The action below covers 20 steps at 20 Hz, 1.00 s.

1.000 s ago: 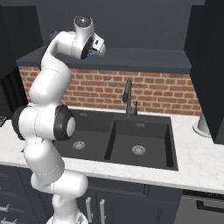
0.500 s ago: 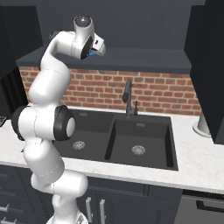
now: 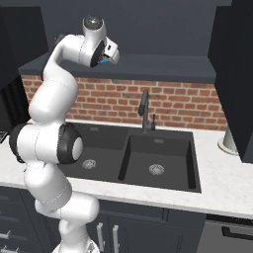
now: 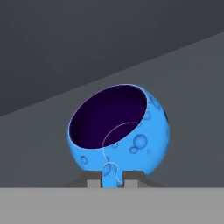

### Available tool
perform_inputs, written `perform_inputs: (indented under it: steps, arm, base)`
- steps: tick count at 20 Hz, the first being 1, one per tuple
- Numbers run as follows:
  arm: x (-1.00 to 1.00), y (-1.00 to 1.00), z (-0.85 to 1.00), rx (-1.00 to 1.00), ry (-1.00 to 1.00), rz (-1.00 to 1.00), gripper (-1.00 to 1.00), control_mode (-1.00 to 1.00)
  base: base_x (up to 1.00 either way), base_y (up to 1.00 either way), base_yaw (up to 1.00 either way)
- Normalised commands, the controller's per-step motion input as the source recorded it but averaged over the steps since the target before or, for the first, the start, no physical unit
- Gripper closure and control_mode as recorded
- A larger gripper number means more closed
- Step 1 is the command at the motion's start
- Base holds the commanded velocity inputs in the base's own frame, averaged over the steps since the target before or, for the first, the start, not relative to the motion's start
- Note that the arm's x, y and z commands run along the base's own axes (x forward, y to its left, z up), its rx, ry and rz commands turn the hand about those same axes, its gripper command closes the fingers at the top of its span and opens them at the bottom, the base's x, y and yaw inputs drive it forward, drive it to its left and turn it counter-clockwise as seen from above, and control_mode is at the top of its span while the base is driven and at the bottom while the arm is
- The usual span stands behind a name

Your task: Gather all objects into one cabinet and sort the glasses and bowls to opposite sides.

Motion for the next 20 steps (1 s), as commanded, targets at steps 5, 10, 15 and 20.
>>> perform_inputs:
  steps: [5,10,15,20]
  arm:
    - [-0.25,-0.17,0.13,0.00,-0.02,0.00,1.00,-1.00]
    - [-0.40,-0.20,0.23,0.00,-0.06,0.00,1.00,-1.00]
    - [-0.34,-0.01,0.08,0.00,-0.05,0.00,1.00,-1.00]
    - [-0.37,0.01,0.01,0.00,-0.06,0.00,1.00,-1.00]
  base:
    - [0.00,0.00,0.00]
    - [0.00,0.00,0.00]
    - [0.00,0.00,0.00]
    - [0.00,0.00,0.00]
